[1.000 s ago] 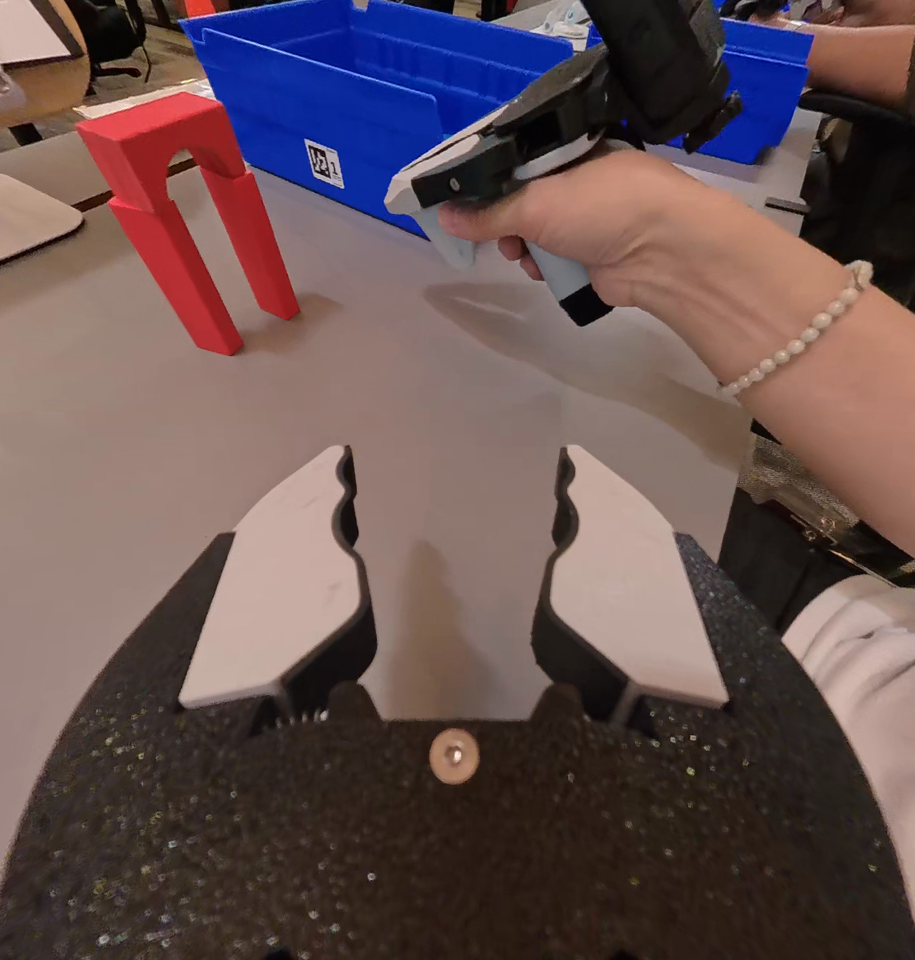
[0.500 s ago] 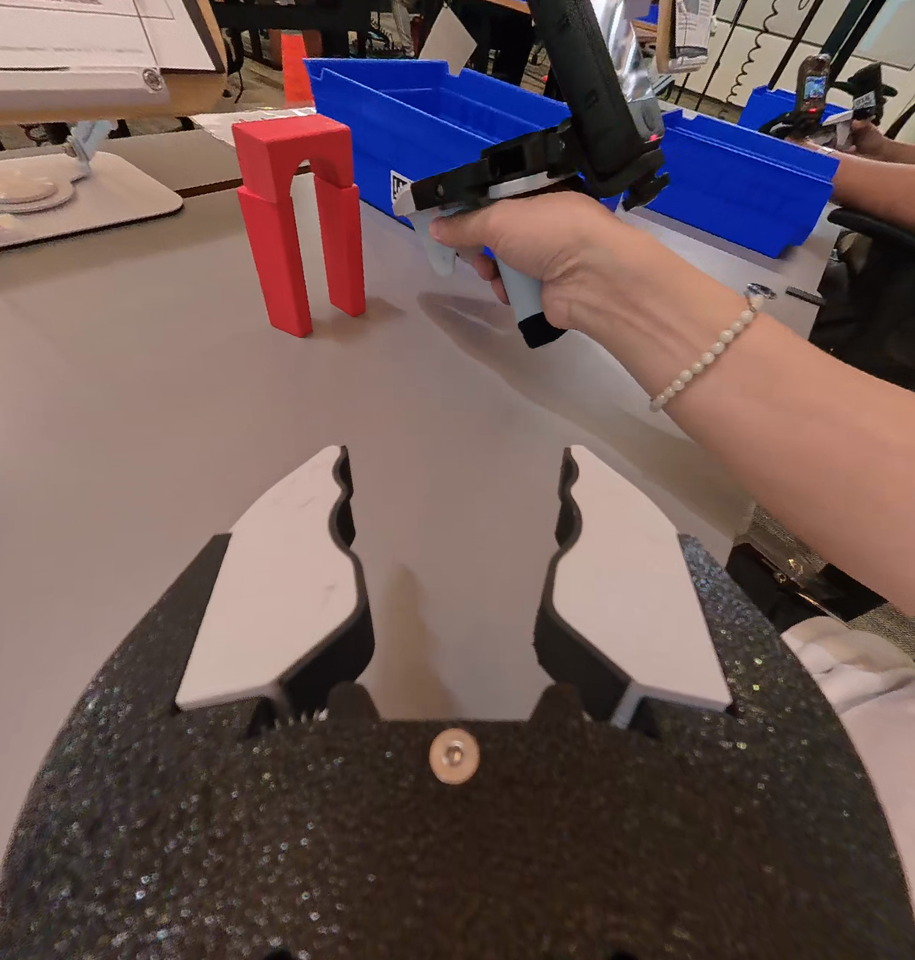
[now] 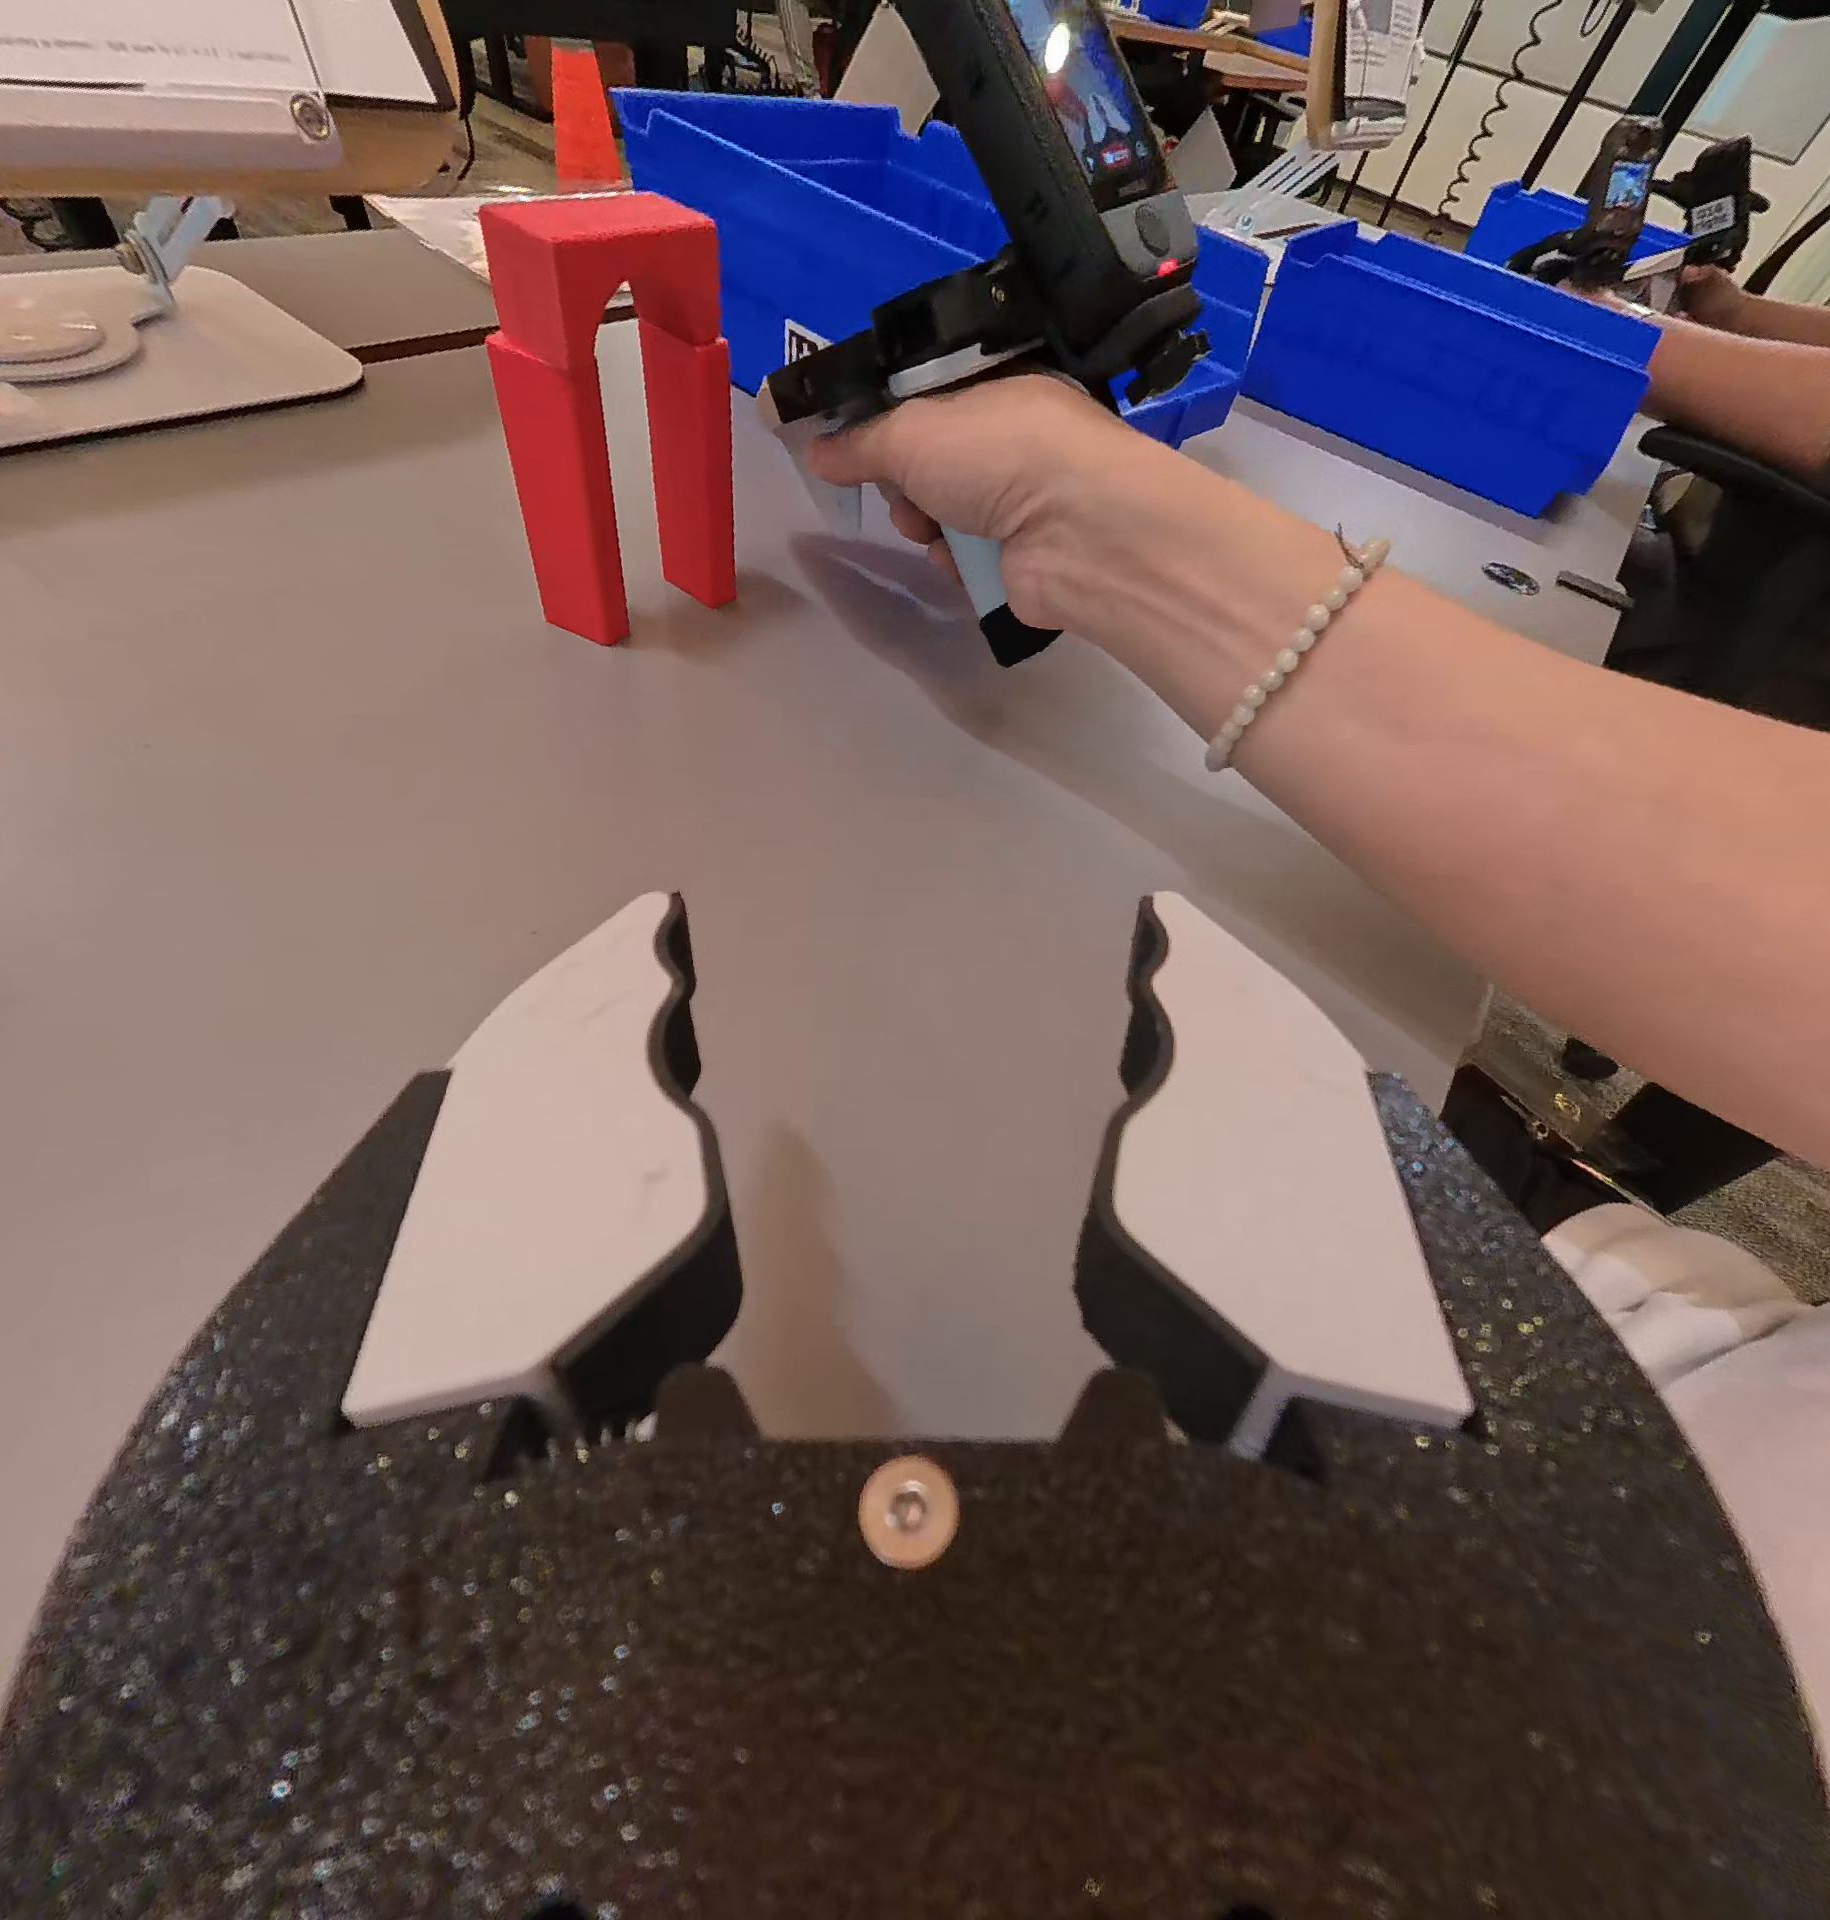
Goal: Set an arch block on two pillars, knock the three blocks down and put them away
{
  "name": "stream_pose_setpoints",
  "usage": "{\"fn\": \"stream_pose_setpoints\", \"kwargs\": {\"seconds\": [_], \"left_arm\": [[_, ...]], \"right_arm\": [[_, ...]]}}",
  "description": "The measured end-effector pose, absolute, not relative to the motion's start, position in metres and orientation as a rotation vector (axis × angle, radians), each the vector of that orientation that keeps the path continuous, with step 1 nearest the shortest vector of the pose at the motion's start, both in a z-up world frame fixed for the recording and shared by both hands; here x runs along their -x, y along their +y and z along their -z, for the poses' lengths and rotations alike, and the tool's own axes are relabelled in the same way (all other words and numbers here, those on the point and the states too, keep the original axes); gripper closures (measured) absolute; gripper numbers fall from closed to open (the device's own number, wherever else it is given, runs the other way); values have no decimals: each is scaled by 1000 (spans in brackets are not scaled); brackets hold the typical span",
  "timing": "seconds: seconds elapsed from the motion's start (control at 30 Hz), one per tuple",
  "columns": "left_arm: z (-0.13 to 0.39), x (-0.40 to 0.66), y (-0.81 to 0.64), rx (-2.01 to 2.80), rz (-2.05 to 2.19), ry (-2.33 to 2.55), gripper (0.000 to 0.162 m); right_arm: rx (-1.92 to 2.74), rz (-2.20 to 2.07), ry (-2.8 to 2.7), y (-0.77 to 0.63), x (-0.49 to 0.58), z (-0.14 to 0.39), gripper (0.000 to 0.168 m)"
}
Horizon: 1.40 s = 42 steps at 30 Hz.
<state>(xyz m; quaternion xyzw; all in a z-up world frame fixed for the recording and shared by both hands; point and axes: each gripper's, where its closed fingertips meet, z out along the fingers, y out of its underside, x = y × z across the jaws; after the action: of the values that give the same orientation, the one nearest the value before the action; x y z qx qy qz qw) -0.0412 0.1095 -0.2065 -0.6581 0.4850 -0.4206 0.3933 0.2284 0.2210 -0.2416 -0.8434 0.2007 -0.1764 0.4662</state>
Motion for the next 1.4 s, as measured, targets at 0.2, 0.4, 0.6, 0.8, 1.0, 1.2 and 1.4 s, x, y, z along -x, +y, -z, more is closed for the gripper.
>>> {"fn": "stream_pose_setpoints", "kwargs": {"seconds": [0.2, 0.4, 0.6, 0.8, 1.0, 1.2, 1.4], "left_arm": [[213, 39, 106, 1681, 1071, 1253, 82], [217, 35, 99, 1680, 1057, 1294, 80], [218, 35, 96, 1674, 1045, 1319, 79], [221, 35, 97, 1694, 1045, 1313, 78], [222, 35, 99, 1699, 1088, 1290, 78], [225, 31, 92, 1692, 1096, 1327, 78], [227, 34, 83, 1636, 1074, 1402, 76]], "right_arm": [[2105, 335, 310, 244, -188, 236, 168], [2080, 412, -291, 263, -100, 215, 168], [2043, 455, -391, 253, -104, 186, 168], [2041, 311, -885, 230, -94, 201, 147], [2062, 48, -1235, 186, -75, 228, 107], [2012, 107, -1568, 197, -48, 252, 110], [2123, 15, -1711, 209, -40, 268, 102]]}}
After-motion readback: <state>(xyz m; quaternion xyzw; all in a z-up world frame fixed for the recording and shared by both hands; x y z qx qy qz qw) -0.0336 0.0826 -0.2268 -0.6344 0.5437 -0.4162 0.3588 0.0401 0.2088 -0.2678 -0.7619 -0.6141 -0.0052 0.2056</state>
